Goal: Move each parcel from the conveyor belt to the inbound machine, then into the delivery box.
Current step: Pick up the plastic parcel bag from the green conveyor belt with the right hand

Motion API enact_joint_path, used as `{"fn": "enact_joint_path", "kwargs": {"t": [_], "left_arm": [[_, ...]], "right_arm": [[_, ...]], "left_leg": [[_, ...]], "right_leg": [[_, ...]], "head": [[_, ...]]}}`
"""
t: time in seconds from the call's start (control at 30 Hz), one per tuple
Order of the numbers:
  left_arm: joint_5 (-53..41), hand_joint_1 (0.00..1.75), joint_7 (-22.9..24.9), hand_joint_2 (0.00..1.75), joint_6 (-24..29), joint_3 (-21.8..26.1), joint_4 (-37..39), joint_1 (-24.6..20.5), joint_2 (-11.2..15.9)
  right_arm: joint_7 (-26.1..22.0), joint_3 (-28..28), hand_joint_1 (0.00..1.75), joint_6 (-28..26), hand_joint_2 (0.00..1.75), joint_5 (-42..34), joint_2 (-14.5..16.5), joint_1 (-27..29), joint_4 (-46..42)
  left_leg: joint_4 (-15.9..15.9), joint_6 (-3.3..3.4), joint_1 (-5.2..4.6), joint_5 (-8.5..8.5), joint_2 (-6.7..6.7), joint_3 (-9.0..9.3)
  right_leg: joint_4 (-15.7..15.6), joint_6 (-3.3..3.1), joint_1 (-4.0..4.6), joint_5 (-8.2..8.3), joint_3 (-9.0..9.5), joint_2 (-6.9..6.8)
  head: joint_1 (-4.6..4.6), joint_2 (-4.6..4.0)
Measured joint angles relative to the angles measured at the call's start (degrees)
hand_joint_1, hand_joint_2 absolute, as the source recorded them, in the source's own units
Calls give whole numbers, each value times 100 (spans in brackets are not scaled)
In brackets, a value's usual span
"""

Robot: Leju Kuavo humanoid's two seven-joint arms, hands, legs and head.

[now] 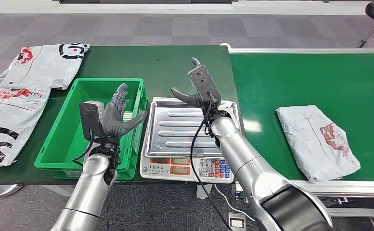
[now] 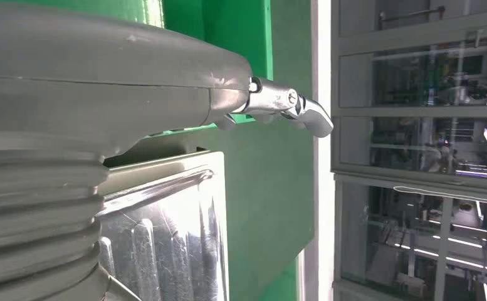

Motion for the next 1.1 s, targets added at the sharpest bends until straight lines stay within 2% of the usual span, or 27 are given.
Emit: {"fn": "enact_joint_path", "kwargs": {"t": [0.33, 0.63, 0.9, 1.1], "left_arm": [[108, 0, 0, 175, -83, 0, 184, -68, -16], [81, 0, 8, 175, -90, -1, 419, -328, -64], [414, 0, 66, 175, -365, -2, 714, -531, -132], [402, 0, 26, 175, -283, -30, 879, -666, -158]], "right_arm": [[16, 0, 0, -2, 175, 11, -44, -7, 19], [13, 0, 0, -36, 175, 12, -58, -64, 101], [13, 0, 0, -19, 175, -46, -230, -62, 111], [27, 0, 0, -34, 175, -92, -368, -57, 111]], "left_leg": [[0, 0, 0, 0, 2, 0], [1, 0, 0, 0, 1, 0], [1, 0, -1, 0, 2, 0], [1, 0, -1, 0, 2, 0]], "right_leg": [[0, -1, 1, 0, -2, 1], [0, 0, 0, 1, -1, 1], [0, 1, -1, 1, -2, 2], [0, 1, 0, 1, -2, 2]], "head": [[0, 0], [0, -1], [0, 0], [0, -1]]}}
